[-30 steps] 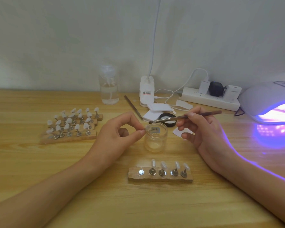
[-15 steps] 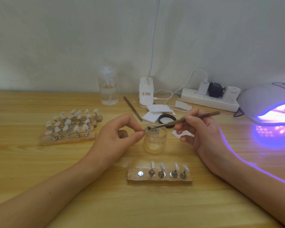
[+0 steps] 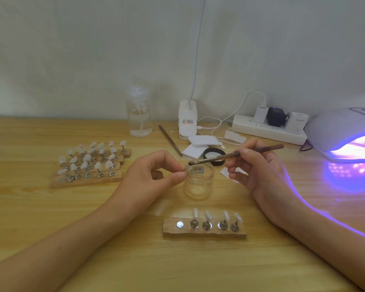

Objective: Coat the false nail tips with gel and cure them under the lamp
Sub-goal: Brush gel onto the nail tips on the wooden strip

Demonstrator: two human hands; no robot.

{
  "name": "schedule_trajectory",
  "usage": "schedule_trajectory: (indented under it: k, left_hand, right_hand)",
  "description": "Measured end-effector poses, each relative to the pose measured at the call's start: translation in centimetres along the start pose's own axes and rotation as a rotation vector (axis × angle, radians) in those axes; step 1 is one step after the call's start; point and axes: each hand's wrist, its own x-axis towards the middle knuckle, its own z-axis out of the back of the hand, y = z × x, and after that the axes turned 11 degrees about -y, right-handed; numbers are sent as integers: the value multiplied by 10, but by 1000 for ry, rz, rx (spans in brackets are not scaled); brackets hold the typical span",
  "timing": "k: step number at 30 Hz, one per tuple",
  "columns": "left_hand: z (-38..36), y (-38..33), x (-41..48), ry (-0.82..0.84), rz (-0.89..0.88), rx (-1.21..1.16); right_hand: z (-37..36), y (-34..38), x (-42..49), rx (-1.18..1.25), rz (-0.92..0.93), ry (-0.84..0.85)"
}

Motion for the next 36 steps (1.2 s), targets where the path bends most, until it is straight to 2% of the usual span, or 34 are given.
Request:
schedule_trajectory:
  k: [2, 6, 11, 16, 21, 25, 30, 36]
  left_hand:
    - [0, 0, 0, -1, 10, -2]
    - [-1, 0, 0, -3, 25, -7]
    - [-1, -1, 1, 8, 39, -19]
    - [-1, -2, 0, 13, 45, -35]
    - [-1, 0, 1, 18, 46, -24]
    - [-1, 1, 1, 25, 35, -46]
    - [-1, 2, 2, 32, 33, -49]
    - [-1, 1, 2, 32, 36, -42]
  right_hand:
    - [-1, 0, -1, -24, 1, 21]
    - [0, -2, 1, -24, -8, -65]
    - [-2, 1, -1, -11, 18, 23]
    - [1, -2, 0, -33, 15, -71]
    - [-1, -1, -1, -31, 36, 9]
    - [1, -2, 1, -39, 13, -79]
    - [-1, 0, -1, -30, 43, 5]
    - [2, -2, 0, -28, 38, -64]
